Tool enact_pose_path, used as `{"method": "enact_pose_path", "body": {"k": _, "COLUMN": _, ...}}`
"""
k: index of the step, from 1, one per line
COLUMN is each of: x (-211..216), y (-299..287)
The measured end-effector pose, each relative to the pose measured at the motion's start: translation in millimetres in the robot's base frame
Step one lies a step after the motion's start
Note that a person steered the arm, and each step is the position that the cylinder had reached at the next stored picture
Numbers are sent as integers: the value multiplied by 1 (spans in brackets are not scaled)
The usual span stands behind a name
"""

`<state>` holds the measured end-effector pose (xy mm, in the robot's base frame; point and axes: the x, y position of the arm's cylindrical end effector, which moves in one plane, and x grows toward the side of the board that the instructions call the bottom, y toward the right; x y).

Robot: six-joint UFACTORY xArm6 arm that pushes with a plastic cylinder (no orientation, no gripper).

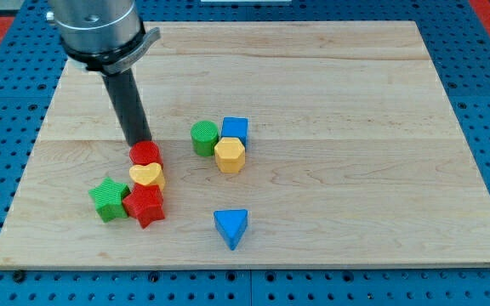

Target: Push the blue cube and green circle above the green star

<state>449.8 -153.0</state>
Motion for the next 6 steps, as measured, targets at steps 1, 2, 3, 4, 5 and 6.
{"method": "enact_pose_path", "body": {"k": 1, "x": -53, "y": -21}}
{"method": "enact_pose_path", "body": {"k": 2, "x": -101, "y": 39}}
{"method": "enact_pose_path", "body": {"k": 3, "x": -103, "y": 130}}
{"method": "enact_pose_path", "body": {"k": 4, "x": -50, "y": 149}}
{"method": "enact_pose_path", "body": {"k": 5, "x": -20, "y": 112}}
{"method": "enact_pose_path", "body": {"k": 6, "x": -4, "y": 63}}
